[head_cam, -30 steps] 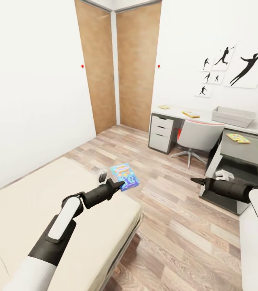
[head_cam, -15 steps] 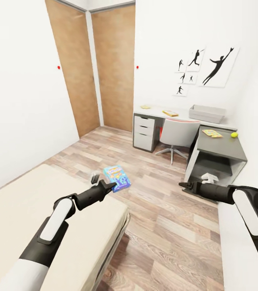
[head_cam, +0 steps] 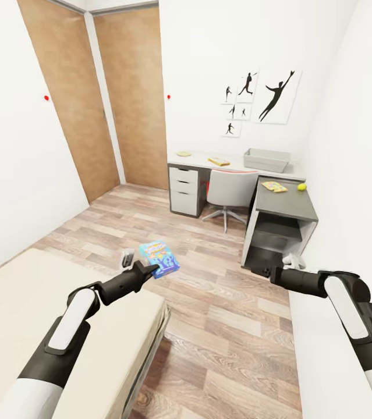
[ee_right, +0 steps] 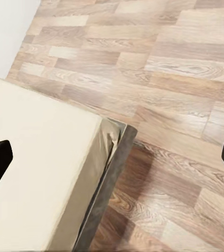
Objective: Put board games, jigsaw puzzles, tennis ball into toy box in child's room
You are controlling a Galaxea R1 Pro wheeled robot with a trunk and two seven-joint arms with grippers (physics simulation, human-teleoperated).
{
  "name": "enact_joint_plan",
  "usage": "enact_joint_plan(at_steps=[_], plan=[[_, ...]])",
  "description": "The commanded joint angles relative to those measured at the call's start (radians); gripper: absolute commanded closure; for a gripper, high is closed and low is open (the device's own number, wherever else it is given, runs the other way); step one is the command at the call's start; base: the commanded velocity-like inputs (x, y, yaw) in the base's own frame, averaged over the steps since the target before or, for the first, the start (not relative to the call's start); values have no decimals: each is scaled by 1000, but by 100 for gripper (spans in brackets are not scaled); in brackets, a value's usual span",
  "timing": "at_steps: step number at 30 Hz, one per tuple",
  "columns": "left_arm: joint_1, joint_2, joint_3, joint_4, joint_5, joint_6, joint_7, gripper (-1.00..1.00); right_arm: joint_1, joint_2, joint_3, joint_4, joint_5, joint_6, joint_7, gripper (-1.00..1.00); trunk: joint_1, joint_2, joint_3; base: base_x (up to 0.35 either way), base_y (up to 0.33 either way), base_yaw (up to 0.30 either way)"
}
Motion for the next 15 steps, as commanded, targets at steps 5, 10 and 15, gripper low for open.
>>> enact_joint_plan(at_steps=[5,10,15], plan=[[6,14,9,1,0,4,2,100,-29,30,15,75,14,4,-4,-100,-19,34,11,0,0,-263],[12,39,22,3,1,5,2,100,-60,44,36,147,25,4,-32,-100,-38,69,23,0,0,-259],[25,63,36,6,2,5,3,100,-105,75,79,258,52,-30,-59,-100,-57,104,35,0,0,-258]])
